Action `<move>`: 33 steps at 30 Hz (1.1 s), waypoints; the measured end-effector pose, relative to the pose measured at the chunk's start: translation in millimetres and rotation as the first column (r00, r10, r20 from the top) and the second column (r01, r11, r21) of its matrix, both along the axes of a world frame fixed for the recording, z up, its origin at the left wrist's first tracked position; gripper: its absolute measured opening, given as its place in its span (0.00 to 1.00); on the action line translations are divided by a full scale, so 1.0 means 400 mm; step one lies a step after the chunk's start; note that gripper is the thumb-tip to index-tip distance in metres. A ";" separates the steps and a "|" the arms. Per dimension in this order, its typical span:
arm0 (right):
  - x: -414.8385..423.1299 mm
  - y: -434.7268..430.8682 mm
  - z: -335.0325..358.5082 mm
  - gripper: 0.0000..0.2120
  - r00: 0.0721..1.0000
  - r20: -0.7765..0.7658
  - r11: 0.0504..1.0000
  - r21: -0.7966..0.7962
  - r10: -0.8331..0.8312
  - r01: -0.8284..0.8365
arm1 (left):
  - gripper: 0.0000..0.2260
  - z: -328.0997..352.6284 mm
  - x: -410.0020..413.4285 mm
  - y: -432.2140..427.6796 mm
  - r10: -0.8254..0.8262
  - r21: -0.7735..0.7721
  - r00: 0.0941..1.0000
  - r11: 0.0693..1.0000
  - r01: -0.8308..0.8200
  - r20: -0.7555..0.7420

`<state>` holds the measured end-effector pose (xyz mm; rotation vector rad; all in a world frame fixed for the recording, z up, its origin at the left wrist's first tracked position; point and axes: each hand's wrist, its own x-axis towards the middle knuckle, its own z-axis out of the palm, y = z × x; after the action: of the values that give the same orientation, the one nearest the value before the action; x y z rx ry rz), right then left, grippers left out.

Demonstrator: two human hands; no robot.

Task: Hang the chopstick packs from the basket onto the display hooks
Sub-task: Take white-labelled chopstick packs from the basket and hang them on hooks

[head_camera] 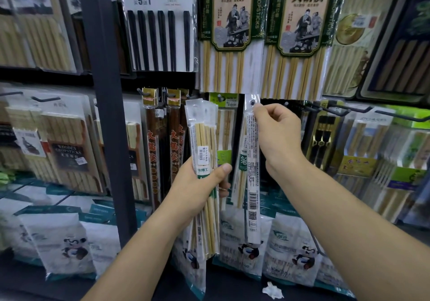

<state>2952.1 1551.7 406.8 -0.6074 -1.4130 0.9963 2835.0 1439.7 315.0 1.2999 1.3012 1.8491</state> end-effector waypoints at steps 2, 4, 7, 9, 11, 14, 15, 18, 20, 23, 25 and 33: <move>-0.006 0.008 -0.003 0.14 1.000 0.022 1.000 -0.002 -0.020 0.020 | 0.09 0.002 0.006 0.000 -0.026 0.004 0.999 1.000 0.026 0.034; -0.013 0.019 -0.007 0.15 0.997 0.059 0.999 -0.016 -0.044 0.045 | 0.11 0.001 0.009 0.001 -0.027 -0.002 0.999 1.000 0.027 0.017; -0.019 0.036 -0.015 0.16 0.992 0.102 0.996 -0.024 -0.078 0.081 | 0.11 0.004 0.012 0.000 -0.007 -0.013 1.000 1.000 0.007 0.005; -0.017 0.043 -0.020 0.15 0.987 0.118 0.994 -0.013 -0.107 0.109 | 0.13 0.006 0.013 -0.001 -0.008 -0.017 1.000 1.000 0.008 0.020; -0.013 0.041 -0.025 0.12 0.981 0.128 0.989 -0.011 -0.146 0.148 | 0.16 0.008 0.013 -0.002 -0.006 -0.027 1.000 1.000 0.007 0.024; 0.000 0.004 -0.037 0.11 0.985 0.099 0.989 -0.014 -0.142 0.144 | 0.18 0.008 0.012 -0.001 -0.002 -0.048 1.000 0.999 0.002 0.011; 0.004 -0.015 -0.044 0.11 0.991 0.093 0.996 0.016 -0.093 0.092 | 0.17 0.009 0.012 -0.001 0.000 -0.049 1.000 0.999 0.001 0.009; 0.010 -0.077 -0.067 0.10 0.976 0.185 0.982 0.131 0.114 -0.139 | 0.13 0.009 0.010 -0.001 -0.007 -0.022 1.000 1.000 0.007 -0.016; 0.005 -0.103 -0.069 0.09 0.954 0.239 0.964 0.149 0.183 -0.222 | 0.11 0.012 0.013 -0.003 -0.020 0.009 0.998 1.000 0.021 -0.055; 0.000 -0.107 -0.058 0.06 0.952 0.245 0.970 0.116 0.182 -0.216 | 0.09 0.012 0.019 -0.004 -0.035 0.029 0.997 0.999 0.037 -0.067; 0.002 -0.098 -0.056 0.05 0.951 0.230 0.973 0.062 0.204 -0.224 | 0.11 0.012 0.021 -0.007 -0.042 0.018 0.998 0.999 0.043 -0.049; 0.011 -0.080 -0.059 0.03 0.970 0.149 0.979 0.045 0.189 -0.198 | 0.10 -0.004 0.015 0.004 -0.047 0.007 0.998 0.999 0.047 0.052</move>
<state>2956.6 1519.7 383.4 -0.5125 -1.6490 1.0767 2841.1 1441.4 313.5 1.2663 1.2287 1.8435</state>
